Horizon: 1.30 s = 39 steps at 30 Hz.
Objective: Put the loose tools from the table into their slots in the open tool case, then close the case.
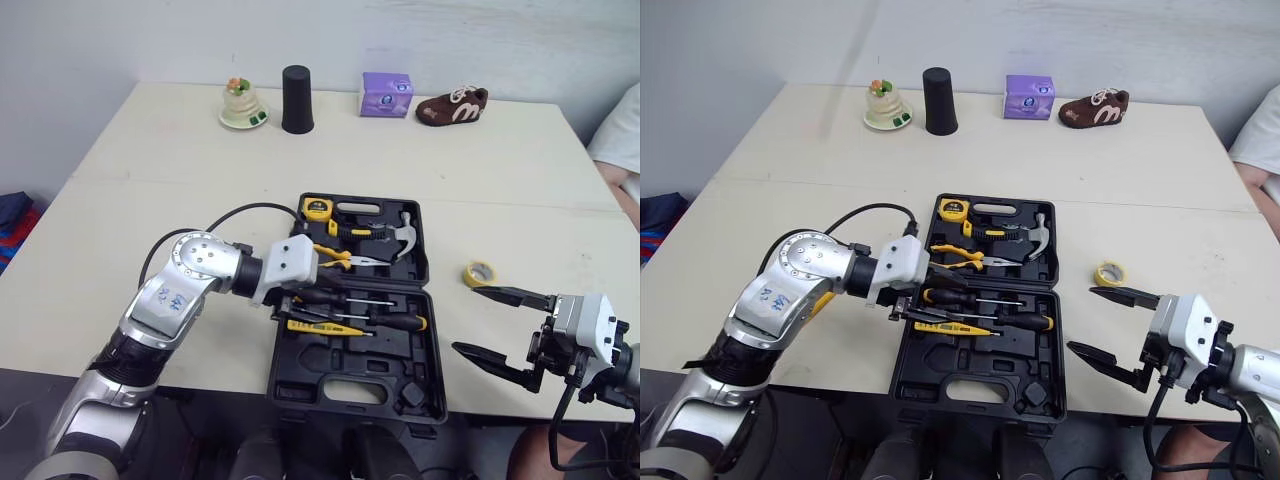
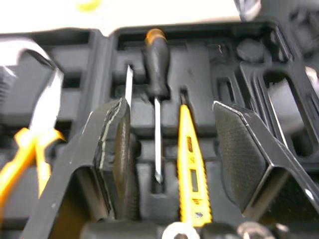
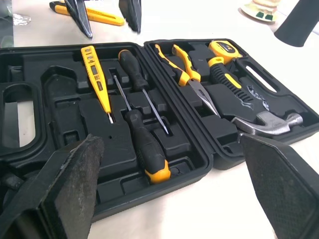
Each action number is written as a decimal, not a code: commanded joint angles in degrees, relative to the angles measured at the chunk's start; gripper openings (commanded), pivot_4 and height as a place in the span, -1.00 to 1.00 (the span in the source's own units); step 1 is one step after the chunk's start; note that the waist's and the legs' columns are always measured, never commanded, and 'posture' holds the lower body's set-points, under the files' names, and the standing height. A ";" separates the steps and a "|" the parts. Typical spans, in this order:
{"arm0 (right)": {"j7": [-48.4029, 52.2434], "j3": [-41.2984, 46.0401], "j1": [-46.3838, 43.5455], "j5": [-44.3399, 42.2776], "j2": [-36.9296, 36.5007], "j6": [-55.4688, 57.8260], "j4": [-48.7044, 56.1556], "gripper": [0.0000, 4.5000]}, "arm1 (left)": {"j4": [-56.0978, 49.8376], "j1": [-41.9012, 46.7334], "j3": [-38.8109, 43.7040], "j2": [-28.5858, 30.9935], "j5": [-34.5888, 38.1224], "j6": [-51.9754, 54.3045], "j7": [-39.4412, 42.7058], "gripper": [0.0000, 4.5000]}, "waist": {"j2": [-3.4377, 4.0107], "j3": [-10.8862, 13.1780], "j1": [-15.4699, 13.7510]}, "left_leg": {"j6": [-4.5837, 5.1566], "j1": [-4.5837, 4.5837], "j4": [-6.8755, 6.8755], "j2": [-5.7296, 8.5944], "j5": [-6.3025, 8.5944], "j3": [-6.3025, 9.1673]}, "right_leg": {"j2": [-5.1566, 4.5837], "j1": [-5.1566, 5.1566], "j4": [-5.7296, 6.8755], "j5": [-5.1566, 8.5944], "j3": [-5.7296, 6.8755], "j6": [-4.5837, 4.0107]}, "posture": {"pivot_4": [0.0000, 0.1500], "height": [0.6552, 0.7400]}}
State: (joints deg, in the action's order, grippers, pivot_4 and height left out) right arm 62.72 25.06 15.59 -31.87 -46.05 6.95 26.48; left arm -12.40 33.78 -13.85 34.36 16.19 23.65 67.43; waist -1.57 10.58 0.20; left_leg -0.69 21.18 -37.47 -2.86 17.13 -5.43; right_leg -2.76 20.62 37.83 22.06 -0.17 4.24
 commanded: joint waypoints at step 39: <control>-0.42 1.66 2.74 1.06 1.27 -5.06 -2.29 1.00 | 9.82 -12.30 -10.43 1.39 -12.55 -3.54 -4.07 -0.98 | 0.74 -0.93 0.05 | 0.10 -0.26 0.07 0.01 0.07 -0.03 | -0.01 -0.25 -0.04 -0.02 -0.06 0.04 | 1.00 0.86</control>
State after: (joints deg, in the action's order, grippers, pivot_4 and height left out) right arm 62.67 25.51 18.41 -30.59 -45.11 2.66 23.94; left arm -6.11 24.57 -20.03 34.06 8.20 16.57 63.33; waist -0.83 9.66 0.25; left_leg -0.58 20.85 -37.35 -2.85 17.21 -5.47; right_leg -2.77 20.32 37.77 22.04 -0.24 4.28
